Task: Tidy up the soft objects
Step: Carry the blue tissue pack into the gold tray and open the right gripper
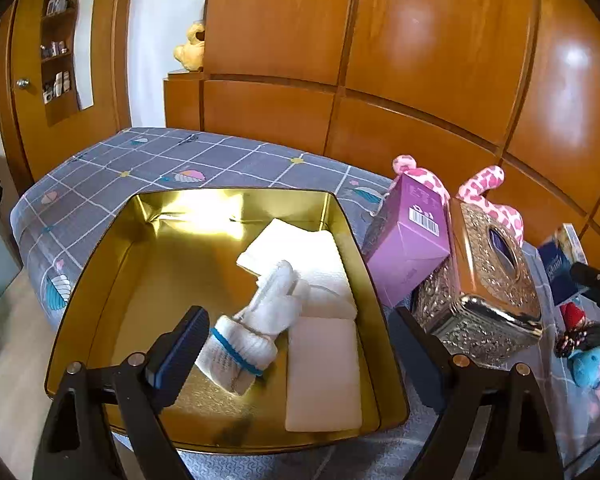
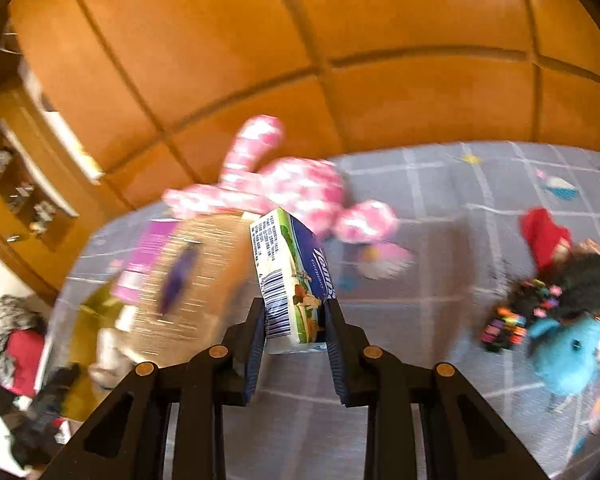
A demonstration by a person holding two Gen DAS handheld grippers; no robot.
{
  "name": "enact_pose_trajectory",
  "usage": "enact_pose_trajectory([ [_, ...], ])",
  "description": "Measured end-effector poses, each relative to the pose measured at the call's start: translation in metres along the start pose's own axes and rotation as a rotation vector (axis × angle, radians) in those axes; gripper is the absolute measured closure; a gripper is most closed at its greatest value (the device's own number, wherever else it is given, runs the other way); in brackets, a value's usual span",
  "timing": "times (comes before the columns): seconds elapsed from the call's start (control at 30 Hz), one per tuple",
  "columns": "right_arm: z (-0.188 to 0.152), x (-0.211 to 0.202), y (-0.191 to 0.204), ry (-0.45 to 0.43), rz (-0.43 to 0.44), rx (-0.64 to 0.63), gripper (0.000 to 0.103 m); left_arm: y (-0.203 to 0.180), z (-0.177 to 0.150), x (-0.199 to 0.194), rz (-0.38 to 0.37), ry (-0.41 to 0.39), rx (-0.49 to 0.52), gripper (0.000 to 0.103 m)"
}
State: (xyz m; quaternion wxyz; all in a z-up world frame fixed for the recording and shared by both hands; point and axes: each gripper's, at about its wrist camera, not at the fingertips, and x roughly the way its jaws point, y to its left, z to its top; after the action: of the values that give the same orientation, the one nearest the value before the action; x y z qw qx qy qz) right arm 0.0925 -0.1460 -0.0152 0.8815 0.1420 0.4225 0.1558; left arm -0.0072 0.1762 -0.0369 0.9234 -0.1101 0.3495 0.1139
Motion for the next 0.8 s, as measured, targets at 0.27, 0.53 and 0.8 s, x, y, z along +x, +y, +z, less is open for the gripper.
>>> enact_pose_trajectory([
  [0.27,-0.010,0.011,0.093,0.059,0.232,-0.135,0.075,0.061,0.036,-0.008,0.136,-0.085,-0.106,0.012],
  [0.53,-0.049,0.061,0.179,0.209,0.344,-0.258,0.075,0.109,0.048,-0.020,0.207,-0.140,-0.230,0.006],
  [0.8,-0.095,0.105,0.215,0.379,0.361,-0.336,0.053,0.095,0.045,-0.011,0.176,-0.116,-0.187,0.005],
])
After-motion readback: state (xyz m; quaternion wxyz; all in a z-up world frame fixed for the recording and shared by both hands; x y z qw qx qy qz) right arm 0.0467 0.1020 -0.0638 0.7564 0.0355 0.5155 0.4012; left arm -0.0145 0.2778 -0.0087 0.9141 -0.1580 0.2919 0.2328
